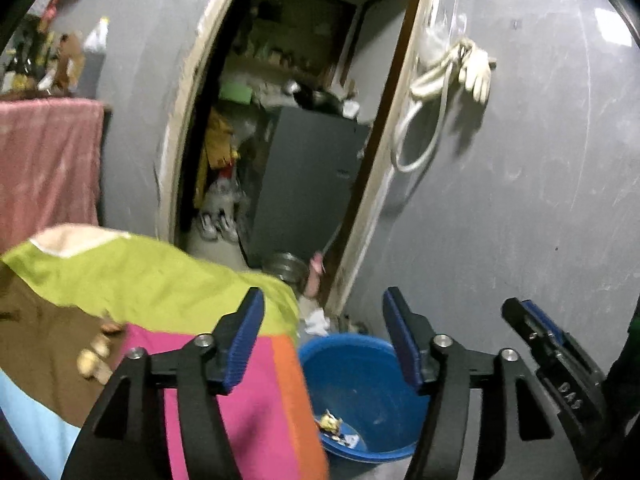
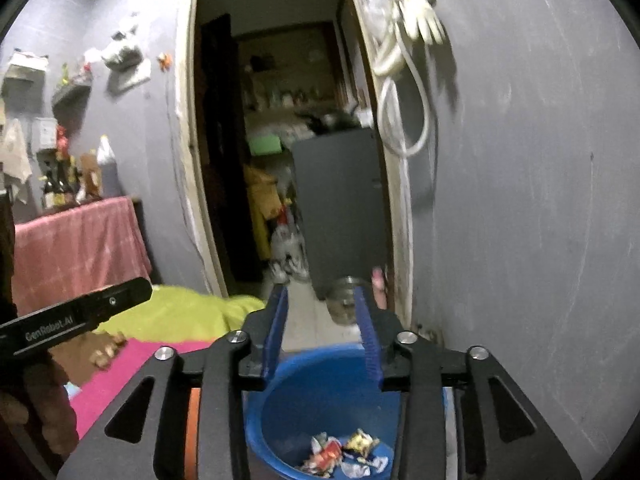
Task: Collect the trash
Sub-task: 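Move both open tools back over the small scraps on the blanket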
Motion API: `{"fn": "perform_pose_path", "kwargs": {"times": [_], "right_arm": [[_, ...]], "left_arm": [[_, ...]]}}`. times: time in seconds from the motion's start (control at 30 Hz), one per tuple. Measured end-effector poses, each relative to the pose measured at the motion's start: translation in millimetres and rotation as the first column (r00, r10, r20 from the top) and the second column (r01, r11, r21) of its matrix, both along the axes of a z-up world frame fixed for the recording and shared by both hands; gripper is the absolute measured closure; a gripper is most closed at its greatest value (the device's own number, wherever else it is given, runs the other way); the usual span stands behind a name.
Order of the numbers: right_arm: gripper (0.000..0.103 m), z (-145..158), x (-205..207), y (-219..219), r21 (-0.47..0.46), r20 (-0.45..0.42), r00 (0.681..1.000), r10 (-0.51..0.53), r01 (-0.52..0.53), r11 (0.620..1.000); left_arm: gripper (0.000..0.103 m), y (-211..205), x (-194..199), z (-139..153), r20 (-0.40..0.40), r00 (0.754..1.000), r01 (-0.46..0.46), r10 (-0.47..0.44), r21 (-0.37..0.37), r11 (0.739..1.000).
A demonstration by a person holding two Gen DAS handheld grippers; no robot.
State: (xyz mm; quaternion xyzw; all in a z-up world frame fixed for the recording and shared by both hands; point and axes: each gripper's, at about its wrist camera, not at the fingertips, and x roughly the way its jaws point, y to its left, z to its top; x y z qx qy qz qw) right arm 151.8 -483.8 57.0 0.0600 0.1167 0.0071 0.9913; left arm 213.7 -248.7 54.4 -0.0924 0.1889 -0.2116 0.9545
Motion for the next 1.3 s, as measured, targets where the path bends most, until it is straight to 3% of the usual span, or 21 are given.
{"fn": "perform_pose_path", "kwargs": {"times": [0.1, 0.17, 0.23, 0.4, 0.57, 0.83, 1.03, 1.17, 1.3], "right_arm": [[0.05, 21.9, -9.6, 18.3, -0.004, 0.06, 0.998, 0.02, -0.02, 1.0], [0.046, 32.1, -12.1, 30.7, -0.004, 0.087, 0.996, 0.034, -0.034, 0.999], [0.025, 39.9, -16.8, 43.4, 0.004, 0.122, 0.992, 0.042, -0.042, 0.999], [0.017, 52.4, -23.2, 80.5, -0.004, 0.196, 0.978, 0.071, -0.072, 0.997], [0.0, 58.9, -28.4, 117.5, -0.003, 0.254, 0.961, 0.112, -0.115, 0.993], [0.0, 57.6, -30.8, 162.7, -0.033, 0.319, 0.924, 0.213, -0.214, 0.976], [0.0, 44.3, -20.3, 190.0, -0.056, 0.298, 0.92, 0.256, -0.251, 0.966], [0.0, 29.3, -3.3, 204.4, -0.077, 0.234, 0.931, 0.279, -0.268, 0.96], [0.0, 11.0, 18.9, 212.2, -0.084, 0.13, 0.947, 0.295, -0.286, 0.955]], "left_arm": [[0.026, 23.8, -10.3, 17.4, 0.045, 0.999, -0.026, 0.027, -0.016, 1.0], [0.022, 40.6, -16.8, 27.2, 0.072, 0.996, -0.045, 0.046, -0.018, 0.999], [0.016, 56.1, -22.9, 34.0, 0.091, 0.994, -0.065, 0.066, -0.014, 0.998], [0.006, 99.0, -39.9, 46.2, 0.14, 0.983, -0.122, 0.122, -0.007, 0.993], [0.003, 144.9, -53.6, 49.8, 0.178, 0.968, -0.181, 0.179, -0.006, 0.983], [0.002, 199.2, -68.1, 40.1, 0.227, 0.945, -0.245, 0.234, 0.018, 0.969], [0.002, 219.3, -66.3, 18.3, 0.239, 0.93, -0.296, 0.278, 0.043, 0.954], [0.002, 229.0, -54.1, 1.3, 0.198, 0.939, -0.302, 0.281, 0.081, 0.95], [0.002, 236.4, -30.2, -18.9, 0.071, 0.97, -0.24, 0.233, 0.11, 0.964]]}}
